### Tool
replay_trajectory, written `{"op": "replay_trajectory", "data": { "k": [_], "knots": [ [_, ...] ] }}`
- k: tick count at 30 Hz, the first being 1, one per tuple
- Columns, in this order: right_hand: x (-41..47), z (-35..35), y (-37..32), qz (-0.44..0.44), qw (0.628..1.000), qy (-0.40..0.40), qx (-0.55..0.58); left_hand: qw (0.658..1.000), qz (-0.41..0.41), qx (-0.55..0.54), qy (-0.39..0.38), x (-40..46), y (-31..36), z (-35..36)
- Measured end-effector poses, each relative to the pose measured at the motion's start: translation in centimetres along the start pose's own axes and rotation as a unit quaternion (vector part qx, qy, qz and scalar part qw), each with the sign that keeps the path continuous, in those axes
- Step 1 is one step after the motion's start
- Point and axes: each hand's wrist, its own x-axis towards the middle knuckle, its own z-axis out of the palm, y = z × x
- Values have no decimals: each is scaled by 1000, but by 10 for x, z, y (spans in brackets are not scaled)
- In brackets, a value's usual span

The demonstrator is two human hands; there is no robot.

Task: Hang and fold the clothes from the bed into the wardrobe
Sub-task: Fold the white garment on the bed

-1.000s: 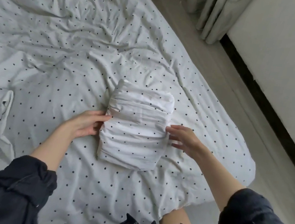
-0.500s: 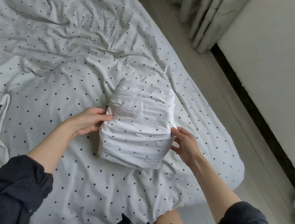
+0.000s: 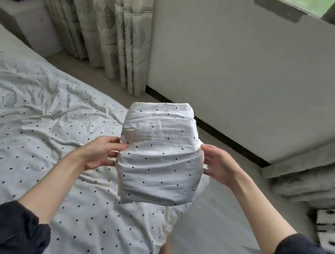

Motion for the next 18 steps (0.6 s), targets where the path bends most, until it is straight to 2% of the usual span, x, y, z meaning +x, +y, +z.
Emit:
{"op": "replay_trajectory", "data": {
  "k": [4, 6, 10, 14, 18],
  "knots": [
    [-76, -43, 21, -13, 999, 34, 26, 996, -2, 53, -67, -12, 4, 53],
    [-127, -73, 41, -30, 995, 77, 57, 988, -7, 92, -126, -19, 3, 97],
    [-219, -127, 81, -49, 979, 166, 108, 956, -8, 178, -233, -29, 1, 190],
    [-321, -178, 129, -66, 950, 266, 148, 915, -29, 207, -345, -43, -16, 303],
    [-424, -226, 170, -100, 901, 371, 203, 870, -37, 220, -440, -73, -41, 424]
  ]
}}
